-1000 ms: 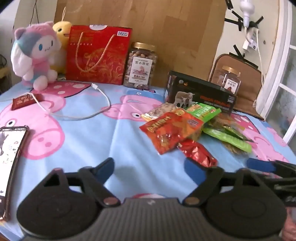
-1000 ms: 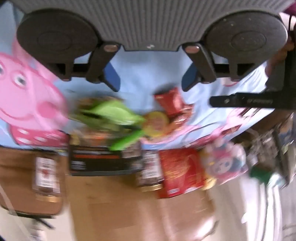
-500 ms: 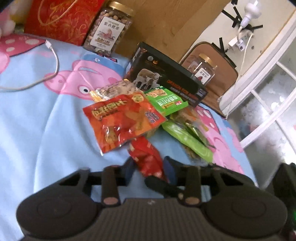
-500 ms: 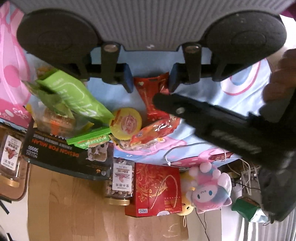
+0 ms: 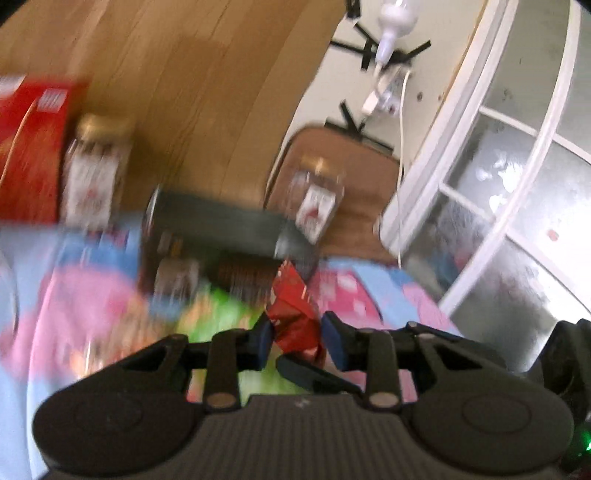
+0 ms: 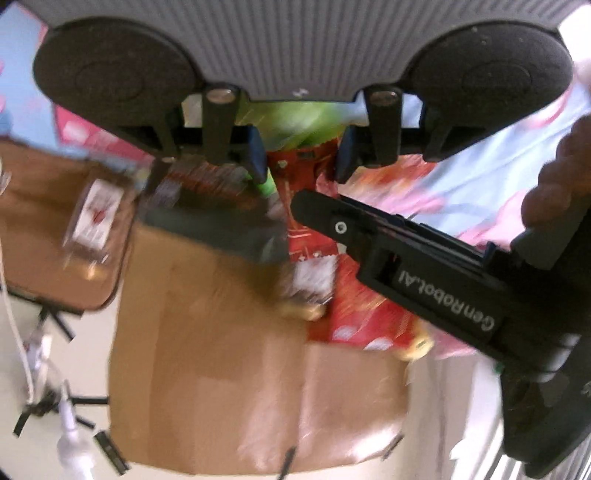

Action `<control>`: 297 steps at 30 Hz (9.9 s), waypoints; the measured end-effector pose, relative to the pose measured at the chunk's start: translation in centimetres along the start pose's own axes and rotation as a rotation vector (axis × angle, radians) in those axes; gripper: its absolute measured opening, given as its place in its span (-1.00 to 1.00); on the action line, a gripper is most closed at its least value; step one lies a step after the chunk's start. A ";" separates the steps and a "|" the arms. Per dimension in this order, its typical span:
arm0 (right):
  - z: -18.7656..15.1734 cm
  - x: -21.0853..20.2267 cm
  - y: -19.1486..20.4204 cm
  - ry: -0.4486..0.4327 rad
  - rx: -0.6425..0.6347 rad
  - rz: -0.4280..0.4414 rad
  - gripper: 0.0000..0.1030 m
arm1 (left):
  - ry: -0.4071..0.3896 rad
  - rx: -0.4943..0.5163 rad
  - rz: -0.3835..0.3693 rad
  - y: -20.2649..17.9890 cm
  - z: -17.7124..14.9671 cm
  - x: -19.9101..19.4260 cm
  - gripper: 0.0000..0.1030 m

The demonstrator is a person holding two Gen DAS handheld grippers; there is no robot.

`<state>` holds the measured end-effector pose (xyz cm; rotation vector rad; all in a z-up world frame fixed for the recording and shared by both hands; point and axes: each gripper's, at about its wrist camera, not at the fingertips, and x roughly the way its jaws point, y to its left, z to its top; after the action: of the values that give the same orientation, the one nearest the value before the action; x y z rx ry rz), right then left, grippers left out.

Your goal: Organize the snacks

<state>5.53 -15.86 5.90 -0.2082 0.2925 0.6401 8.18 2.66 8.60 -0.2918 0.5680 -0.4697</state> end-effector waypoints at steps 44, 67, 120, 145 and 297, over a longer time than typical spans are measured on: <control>-5.5 3.7 -14.0 0.113 0.963 0.267 -0.76 | 0.094 -0.182 0.090 3.8 -0.8 6.7 0.30; -13.7 -0.5 -15.1 0.087 1.282 0.414 -0.81 | 0.148 -0.017 0.024 -2.5 -3.5 7.3 -0.55; -12.6 -4.7 -11.4 0.096 0.778 0.044 -0.01 | 0.283 -0.095 -0.051 -5.4 -4.4 8.9 -0.26; -10.4 -3.4 -13.2 0.019 1.034 0.313 -0.87 | 0.094 -0.219 -0.209 -1.0 0.0 3.9 -0.80; -3.1 6.2 -4.6 0.226 0.410 0.198 -0.76 | 0.000 -0.306 0.070 6.3 -6.4 -4.1 0.18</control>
<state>12.49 -16.90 1.38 0.1461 0.6592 0.7379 3.67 9.23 2.82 -0.5621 0.6486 -0.3140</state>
